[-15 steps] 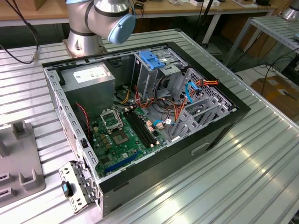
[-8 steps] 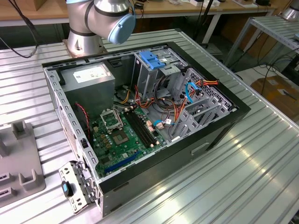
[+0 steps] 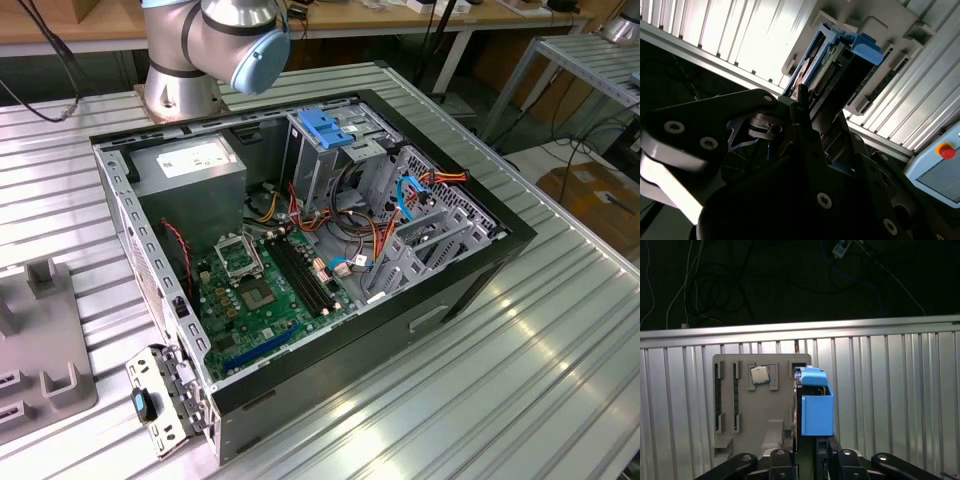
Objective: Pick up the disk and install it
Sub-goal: 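Pick up the disk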
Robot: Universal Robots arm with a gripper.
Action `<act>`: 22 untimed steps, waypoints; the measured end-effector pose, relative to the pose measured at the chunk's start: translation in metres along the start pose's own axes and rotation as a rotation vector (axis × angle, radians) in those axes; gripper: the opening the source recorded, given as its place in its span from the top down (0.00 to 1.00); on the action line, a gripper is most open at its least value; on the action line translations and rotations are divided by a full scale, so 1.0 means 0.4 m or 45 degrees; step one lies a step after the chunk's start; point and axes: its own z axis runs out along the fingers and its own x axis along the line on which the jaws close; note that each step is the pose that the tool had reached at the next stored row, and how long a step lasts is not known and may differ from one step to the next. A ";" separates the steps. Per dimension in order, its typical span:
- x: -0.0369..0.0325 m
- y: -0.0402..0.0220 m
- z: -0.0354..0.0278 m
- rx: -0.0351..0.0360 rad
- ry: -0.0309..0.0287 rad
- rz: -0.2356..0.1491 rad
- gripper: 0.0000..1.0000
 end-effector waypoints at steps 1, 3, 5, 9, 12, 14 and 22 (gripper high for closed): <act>0.000 0.000 0.000 0.0000 0.0000 0.000 0.65; 0.000 0.000 0.000 0.0000 0.0000 0.000 0.65; 0.000 0.000 0.000 0.0000 -0.0001 0.000 0.65; 0.000 0.000 -0.002 0.0000 -0.0001 0.000 0.65; 0.000 0.000 -0.010 0.0001 -0.0002 0.000 0.65; 0.000 0.000 -0.016 0.0000 -0.0001 0.000 0.65; -0.001 -0.001 -0.055 0.0000 -0.0001 0.000 0.65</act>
